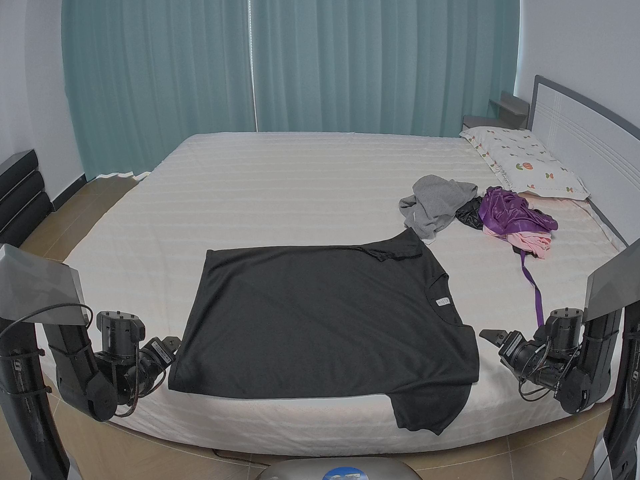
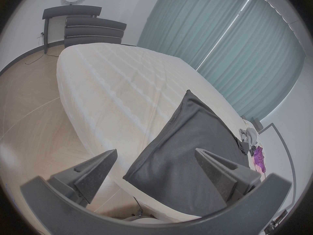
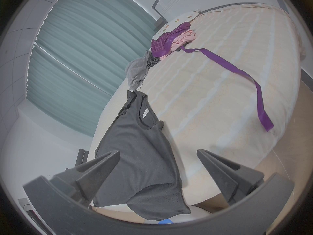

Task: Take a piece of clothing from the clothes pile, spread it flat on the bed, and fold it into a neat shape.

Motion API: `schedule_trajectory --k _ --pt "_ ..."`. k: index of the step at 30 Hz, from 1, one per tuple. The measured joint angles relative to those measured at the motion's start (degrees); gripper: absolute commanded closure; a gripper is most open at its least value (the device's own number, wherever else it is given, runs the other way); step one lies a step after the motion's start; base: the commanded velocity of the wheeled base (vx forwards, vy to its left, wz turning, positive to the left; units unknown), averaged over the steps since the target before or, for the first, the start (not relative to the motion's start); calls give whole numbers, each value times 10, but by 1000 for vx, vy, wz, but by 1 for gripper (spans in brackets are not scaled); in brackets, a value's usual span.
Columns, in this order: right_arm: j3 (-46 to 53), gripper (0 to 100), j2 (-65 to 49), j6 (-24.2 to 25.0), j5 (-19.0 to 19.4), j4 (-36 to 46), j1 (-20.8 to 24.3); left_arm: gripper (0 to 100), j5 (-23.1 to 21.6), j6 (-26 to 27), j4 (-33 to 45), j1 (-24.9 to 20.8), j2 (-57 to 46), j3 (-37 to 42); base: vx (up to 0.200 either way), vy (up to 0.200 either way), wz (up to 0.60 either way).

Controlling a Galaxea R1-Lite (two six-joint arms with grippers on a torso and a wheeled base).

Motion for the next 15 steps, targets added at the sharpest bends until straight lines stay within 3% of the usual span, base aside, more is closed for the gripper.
schedule_trajectory --k 13,15 --pt "0 0 1 0 0 0 1 0 6 -3 -1 1 -2 -5 0 0 0" --pt "0 0 1 0 0 0 2 0 6 -4 -2 0 -3 -4 200 0 0"
